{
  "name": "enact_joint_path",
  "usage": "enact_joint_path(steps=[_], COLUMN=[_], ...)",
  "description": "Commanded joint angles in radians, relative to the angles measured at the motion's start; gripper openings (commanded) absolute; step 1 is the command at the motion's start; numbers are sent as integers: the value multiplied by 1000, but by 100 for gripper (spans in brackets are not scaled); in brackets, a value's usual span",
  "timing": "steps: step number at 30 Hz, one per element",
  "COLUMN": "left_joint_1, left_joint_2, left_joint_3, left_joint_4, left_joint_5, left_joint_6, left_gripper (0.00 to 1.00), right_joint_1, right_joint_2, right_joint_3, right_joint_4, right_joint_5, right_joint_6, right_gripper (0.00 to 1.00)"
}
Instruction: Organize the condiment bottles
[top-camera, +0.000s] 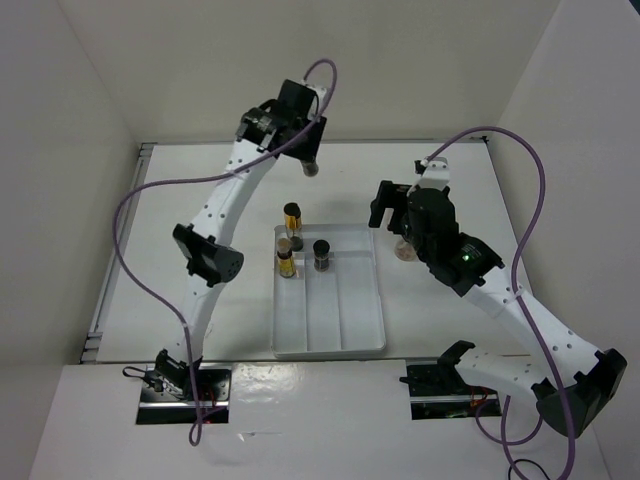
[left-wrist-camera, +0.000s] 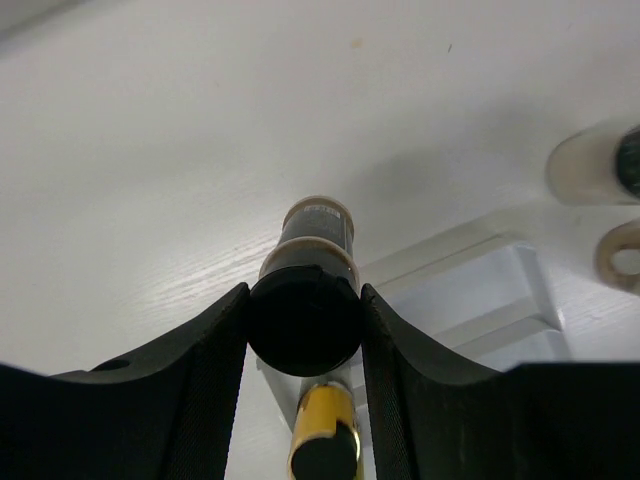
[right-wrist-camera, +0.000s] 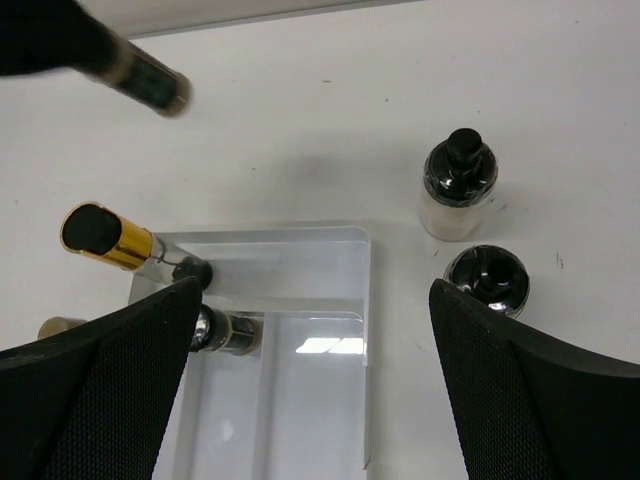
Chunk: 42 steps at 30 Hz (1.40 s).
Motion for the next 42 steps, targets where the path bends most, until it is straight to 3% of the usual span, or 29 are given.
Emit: enact_joint_path(steps=[1,5,10,18,21,30,34,42], left_joint_1=[6,-32,-83,-161,-219,-440,-475,-486], left_joint_2=[-200,-379,-635,-864,-873,-949,-946,-849], left_joint_3=[13,-160,-527,-819,-868,-1338,-1403,-1394], left_joint_4=[37,5,-6,8,34,331,404,445], left_joint_5=[-26,-62,54,180,194,85,-19,-111], left_joint_6=[-19,-19,-61,-151,-151,-223,-234,-225], left_gripper=[0,0,0,0,0,0,0,0], right_joint_1=[-14,-92,-262,-284,-304,-332,-341,-359], right_joint_2=[-12,-2,48,197,261,468,491,617], right_joint_3=[-1,8,8,70,109,298,329,421], right_joint_4=[44,-5,-27,-27,-18,-48,-38,-62], right_joint_5=[79,112,-13,-13,-13,-13,-22,-43], right_joint_6=[30,101,142,105,73,-28,-50,-71], right_gripper=[99,99,99,99,99,99,89,89])
